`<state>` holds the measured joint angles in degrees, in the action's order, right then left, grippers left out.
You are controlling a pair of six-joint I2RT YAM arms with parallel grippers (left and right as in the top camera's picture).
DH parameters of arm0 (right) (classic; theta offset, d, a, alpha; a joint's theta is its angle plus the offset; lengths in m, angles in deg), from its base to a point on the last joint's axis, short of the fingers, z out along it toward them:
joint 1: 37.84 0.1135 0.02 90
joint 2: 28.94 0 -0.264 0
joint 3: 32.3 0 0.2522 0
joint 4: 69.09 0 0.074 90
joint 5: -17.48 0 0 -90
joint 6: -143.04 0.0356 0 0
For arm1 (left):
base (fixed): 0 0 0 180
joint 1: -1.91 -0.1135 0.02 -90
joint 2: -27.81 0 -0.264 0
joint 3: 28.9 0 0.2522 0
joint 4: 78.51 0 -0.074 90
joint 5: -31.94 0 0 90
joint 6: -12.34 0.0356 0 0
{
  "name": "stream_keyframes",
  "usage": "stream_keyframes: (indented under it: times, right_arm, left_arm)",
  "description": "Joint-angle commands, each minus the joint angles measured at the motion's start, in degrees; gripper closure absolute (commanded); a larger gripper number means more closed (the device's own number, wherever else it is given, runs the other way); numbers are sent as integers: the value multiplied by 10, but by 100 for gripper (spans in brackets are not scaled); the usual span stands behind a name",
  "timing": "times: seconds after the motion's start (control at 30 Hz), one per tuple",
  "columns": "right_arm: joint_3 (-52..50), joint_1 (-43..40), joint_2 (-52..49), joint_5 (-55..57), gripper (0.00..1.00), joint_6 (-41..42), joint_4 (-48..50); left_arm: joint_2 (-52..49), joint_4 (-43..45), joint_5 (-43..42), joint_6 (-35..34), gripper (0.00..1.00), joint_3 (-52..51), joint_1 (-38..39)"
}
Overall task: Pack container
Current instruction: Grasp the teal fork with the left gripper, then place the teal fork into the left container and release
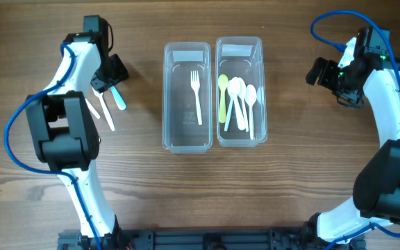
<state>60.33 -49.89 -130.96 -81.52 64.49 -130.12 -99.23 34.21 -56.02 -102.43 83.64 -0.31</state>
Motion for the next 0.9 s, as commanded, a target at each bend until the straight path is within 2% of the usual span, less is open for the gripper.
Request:
stream_keyframes:
  times: [0.0,0.17,0.33,0.37,0.53,0.7,0.87]
  right_arm:
    - [-2,0,-2,-10,1,-3,-2]
    - [-2,0,-2,-9,1,-3,-2]
    - [-2,0,-2,-10,1,-3,-2]
    - [-2,0,-2,-9,0,-3,-2]
    - [-2,0,-2,-10,1,-3,-2]
    - [-2,0,-2,-9,1,-6,1]
    - [-2,0,-2,-9,0,-5,1]
  left_arm:
    - [-26,-1,6,-10,46,-3,1]
    - [-48,-6,6,-10,56,-3,1]
    - [-48,-14,6,-10,92,-3,1]
    - [-47,-19,6,-10,96,-3,1]
    - [-19,-54,6,-10,96,0,1]
    - [76,-100,-18,20,96,31,17]
    - [231,-115,-18,35,96,42,110]
